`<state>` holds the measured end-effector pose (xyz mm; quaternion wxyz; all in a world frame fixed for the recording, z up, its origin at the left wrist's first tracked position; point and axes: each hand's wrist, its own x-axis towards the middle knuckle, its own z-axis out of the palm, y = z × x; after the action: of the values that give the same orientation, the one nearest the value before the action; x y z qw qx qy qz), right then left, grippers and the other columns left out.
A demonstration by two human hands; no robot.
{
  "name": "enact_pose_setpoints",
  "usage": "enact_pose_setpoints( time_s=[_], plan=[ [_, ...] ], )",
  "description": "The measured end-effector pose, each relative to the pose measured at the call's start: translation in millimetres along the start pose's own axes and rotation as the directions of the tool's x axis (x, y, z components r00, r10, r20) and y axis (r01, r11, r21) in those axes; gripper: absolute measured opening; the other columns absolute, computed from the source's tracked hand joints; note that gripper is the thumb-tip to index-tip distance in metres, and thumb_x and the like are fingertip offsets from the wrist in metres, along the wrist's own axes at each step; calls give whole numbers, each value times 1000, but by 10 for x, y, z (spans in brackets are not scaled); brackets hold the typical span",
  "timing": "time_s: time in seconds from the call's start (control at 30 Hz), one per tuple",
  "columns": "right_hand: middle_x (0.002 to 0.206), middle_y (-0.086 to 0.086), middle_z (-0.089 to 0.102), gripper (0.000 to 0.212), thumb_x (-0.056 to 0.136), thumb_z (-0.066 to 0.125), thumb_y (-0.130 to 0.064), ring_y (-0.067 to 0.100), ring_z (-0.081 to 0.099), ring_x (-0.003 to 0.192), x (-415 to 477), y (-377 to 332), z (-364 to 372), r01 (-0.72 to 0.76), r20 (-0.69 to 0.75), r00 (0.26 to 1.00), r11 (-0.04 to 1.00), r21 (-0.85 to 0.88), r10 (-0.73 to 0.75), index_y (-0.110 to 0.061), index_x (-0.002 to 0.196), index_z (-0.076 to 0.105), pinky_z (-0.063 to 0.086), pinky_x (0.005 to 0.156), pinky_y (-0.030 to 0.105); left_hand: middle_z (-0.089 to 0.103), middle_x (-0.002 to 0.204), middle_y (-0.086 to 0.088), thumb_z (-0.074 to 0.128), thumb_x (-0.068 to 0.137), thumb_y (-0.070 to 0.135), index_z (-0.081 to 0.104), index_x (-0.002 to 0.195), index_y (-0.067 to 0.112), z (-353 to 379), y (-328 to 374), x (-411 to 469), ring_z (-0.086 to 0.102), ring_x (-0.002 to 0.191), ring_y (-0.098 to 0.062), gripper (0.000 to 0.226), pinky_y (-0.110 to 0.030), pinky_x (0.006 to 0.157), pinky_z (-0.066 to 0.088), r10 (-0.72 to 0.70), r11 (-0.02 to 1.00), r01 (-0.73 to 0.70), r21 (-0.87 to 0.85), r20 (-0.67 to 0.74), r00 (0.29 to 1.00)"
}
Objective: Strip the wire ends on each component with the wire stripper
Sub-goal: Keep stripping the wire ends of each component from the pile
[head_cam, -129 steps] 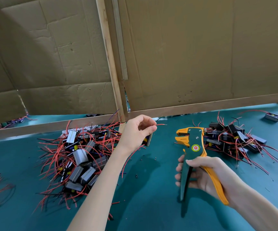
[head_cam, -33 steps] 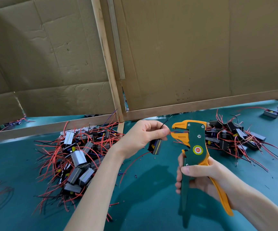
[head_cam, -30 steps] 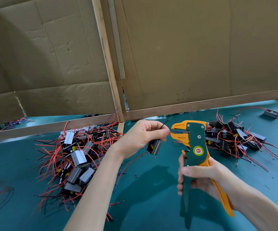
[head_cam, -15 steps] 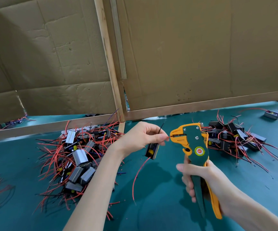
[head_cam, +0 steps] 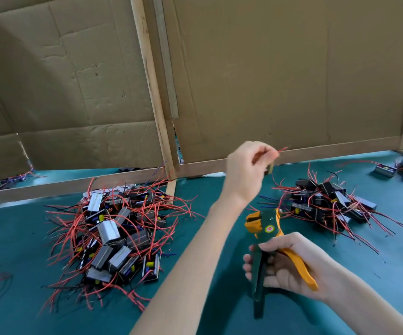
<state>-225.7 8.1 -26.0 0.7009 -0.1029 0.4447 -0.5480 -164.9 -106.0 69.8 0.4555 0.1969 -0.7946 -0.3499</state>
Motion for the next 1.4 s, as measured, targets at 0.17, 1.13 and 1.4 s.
enact_pose_setpoints(
  time_s=[0.17,1.13,1.4],
  plan=[
    [108,37,64,36,58,64,3,53,66,93,-49,-13,5,-40,67,997,999,6,40,9,93,60,57,68,58,37,148,-9,55,93,0,34,147,14,304,186,-89,56,118,-22,60,-26,93,46,-111,993,120,7,431,896],
    [110,37,64,57,74,55,3,51,67,92,-104,-53,31,22,36,999,1000,-19,-22,4,131,50,54,73,66,70,103,0,60,92,21,62,113,19,-1633,-1092,-414,59,105,-24,21,-40,96,34,-288,333,348,876,-257,922],
    [110,36,64,57,72,57,2,50,68,91,-82,-59,-4,63,25,998,998,-10,-62,3,129,51,56,69,62,58,85,12,60,93,17,49,110,18,-1494,-691,-271,59,97,-23,20,-44,96,41,-153,815,255,520,-231,961]
  ],
)
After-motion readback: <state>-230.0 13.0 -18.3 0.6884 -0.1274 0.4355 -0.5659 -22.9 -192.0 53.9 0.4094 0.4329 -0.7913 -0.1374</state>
